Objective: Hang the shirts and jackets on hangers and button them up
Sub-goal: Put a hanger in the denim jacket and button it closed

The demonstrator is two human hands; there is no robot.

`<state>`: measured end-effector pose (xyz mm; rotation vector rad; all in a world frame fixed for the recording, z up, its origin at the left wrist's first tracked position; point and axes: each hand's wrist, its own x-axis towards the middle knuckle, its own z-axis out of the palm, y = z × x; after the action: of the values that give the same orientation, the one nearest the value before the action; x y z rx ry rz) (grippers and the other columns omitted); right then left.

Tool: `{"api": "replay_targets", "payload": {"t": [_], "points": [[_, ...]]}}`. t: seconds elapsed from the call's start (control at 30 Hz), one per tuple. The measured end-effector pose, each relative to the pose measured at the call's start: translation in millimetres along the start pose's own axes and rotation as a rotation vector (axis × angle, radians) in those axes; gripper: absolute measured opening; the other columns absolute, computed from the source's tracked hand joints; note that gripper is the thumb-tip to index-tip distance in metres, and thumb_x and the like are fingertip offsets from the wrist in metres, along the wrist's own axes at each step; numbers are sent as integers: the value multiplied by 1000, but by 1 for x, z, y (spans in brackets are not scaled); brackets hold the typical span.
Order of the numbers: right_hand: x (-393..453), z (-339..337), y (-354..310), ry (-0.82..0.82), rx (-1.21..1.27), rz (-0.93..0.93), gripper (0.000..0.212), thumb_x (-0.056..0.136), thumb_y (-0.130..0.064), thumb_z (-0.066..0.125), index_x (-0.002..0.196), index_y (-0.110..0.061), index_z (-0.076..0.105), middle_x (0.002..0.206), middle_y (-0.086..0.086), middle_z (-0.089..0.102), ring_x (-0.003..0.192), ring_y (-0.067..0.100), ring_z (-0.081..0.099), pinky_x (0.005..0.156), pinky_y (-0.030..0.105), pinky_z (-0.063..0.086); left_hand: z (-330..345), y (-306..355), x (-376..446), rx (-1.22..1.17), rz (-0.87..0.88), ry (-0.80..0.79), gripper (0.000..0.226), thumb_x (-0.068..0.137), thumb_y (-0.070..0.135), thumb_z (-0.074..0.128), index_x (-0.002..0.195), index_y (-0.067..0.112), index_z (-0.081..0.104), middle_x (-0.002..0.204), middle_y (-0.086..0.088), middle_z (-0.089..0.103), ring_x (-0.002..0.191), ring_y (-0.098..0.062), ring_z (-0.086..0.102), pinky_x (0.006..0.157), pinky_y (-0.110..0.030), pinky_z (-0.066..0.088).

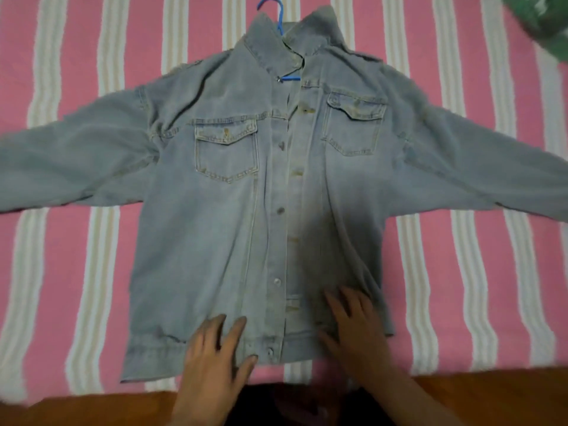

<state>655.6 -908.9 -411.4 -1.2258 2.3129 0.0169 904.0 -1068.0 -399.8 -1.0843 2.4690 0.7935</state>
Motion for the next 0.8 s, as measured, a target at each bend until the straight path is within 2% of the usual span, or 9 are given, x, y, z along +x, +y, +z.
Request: {"api": "replay_targets", "payload": {"t": [0.07, 0.13, 0.27, 0.37, 0.43, 0.5, 0.63, 0.7, 0.8], "points": [[-17, 0, 18, -58, -41, -62, 87, 69, -53, 73, 144, -19, 47, 136, 13, 49, 122, 37, 49, 104, 52, 46, -1, -10, -16, 69, 89, -77, 85, 78, 54, 77, 151, 29, 44, 141, -12, 47, 130, -34, 48, 110, -48, 37], [-20, -5, 32, -10, -34, -100, 81, 69, -38, 81, 141, -16, 50, 132, 10, 49, 116, 36, 53, 101, 50, 48, -8, -12, -14, 76, 116, -115, 99, 71, 28, 84, 156, 29, 34, 141, -8, 47, 130, -31, 50, 110, -45, 41], [-15, -20, 61, 77, -81, -44, 75, 59, -5, 78, 132, -11, 60, 118, 11, 56, 102, 35, 56, 84, 44, 55, -23, -18, -11, 101, 34, -107, 96, 65, 8, 79, 152, 24, 42, 138, 2, 51, 124, -23, 52, 104, -39, 48], [-16, -21, 85, 78, 13, 14, 51, 64, 3, 73, 112, -13, 65, 96, 7, 51, 81, 33, 59, 61, 36, 48, -20, -23, -19, 187, -18, -47, 82, 54, -1, 83, 130, 20, 60, 116, -1, 59, 101, -29, 61, 82, -43, 55], [-22, -31, 92, 67, 37, -29, 36, 61, 7, 73, 90, -13, 64, 85, 6, 49, 67, 31, 57, 50, 33, 40, -22, -19, -24, 243, -30, -5, 62, 60, -2, 82, 115, 21, 62, 104, -1, 59, 91, -30, 59, 73, -42, 53], [-39, -47, 96, 188, -2, -101, 27, 58, 8, 70, 74, -11, 59, 75, 8, 49, 57, 31, 53, 42, 36, 39, -28, -7, -30, 277, -39, 66, 44, 70, 1, 78, 106, 21, 62, 97, -2, 59, 86, -29, 56, 69, -41, 48], [-92, -81, 124, 412, -41, -76, 10, 60, -6, 53, 69, -9, 54, 70, 12, 47, 58, 34, 48, 50, 40, 39, -39, 34, -44, 266, 30, 141, 40, 65, 4, 67, 102, 20, 63, 91, -3, 57, 81, -31, 55, 64, -41, 48], [-113, -74, 149, 335, -147, 2, 15, 63, -8, 64, 72, -10, 53, 73, 13, 45, 63, 33, 46, 56, 41, 33, -32, 46, -55, 297, 81, 87, 38, 67, 8, 68, 101, 24, 60, 91, -1, 57, 82, -30, 58, 65, -41, 49], [-127, -51, 166, 162, -306, 162, 34, 58, -8, 81, 81, -9, 56, 81, 15, 46, 74, 33, 46, 61, 42, 34, -9, 42, -66, 386, 88, -10, 64, 54, 16, 83, 112, 27, 59, 103, -1, 57, 93, -32, 62, 76, -47, 54]]}}
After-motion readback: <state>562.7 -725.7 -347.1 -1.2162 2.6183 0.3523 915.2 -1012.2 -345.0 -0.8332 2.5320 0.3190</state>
